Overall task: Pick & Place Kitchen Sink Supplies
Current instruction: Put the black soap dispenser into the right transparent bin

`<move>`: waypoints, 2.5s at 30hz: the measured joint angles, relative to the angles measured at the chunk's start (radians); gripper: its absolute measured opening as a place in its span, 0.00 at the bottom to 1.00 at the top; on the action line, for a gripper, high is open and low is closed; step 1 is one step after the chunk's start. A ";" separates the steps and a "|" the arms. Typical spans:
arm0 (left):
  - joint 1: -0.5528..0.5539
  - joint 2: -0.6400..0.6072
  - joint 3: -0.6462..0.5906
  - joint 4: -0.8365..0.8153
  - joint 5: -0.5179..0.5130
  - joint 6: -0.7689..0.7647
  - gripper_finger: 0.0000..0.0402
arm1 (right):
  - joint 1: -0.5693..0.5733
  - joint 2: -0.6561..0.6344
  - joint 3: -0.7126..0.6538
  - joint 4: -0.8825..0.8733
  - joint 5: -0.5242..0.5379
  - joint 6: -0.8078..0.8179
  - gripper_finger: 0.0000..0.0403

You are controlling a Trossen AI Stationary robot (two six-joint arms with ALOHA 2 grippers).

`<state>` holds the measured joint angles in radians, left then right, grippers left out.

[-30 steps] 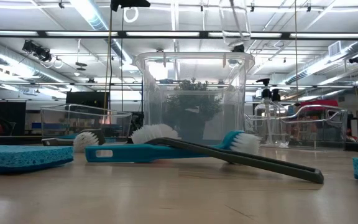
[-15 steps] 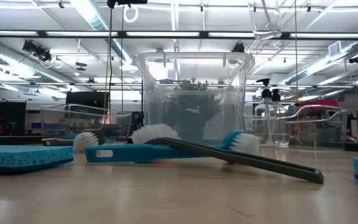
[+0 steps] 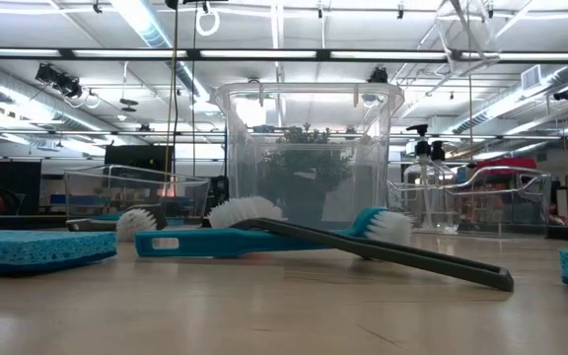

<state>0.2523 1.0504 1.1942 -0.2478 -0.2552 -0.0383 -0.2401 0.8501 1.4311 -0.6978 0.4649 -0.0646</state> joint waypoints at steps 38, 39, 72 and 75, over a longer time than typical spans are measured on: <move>0.000 0.000 0.000 -0.002 -0.014 -0.002 0.66 | 0.000 -0.136 -0.135 -0.414 0.042 0.210 0.23; 0.000 0.000 0.000 -0.002 -0.014 -0.002 0.66 | 0.000 -0.149 -0.162 -0.385 0.042 0.210 0.23; 0.000 0.000 0.000 -0.002 -0.014 -0.003 0.66 | -0.018 -0.412 -0.834 0.452 0.286 0.021 0.23; 0.000 0.000 0.000 -0.002 -0.014 -0.003 0.66 | -0.037 -0.414 -0.839 0.453 0.282 0.020 0.23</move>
<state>0.2523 1.0504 1.1942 -0.2501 -0.2691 -0.0418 -0.2769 0.4358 0.5922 -0.2449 0.7467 -0.0446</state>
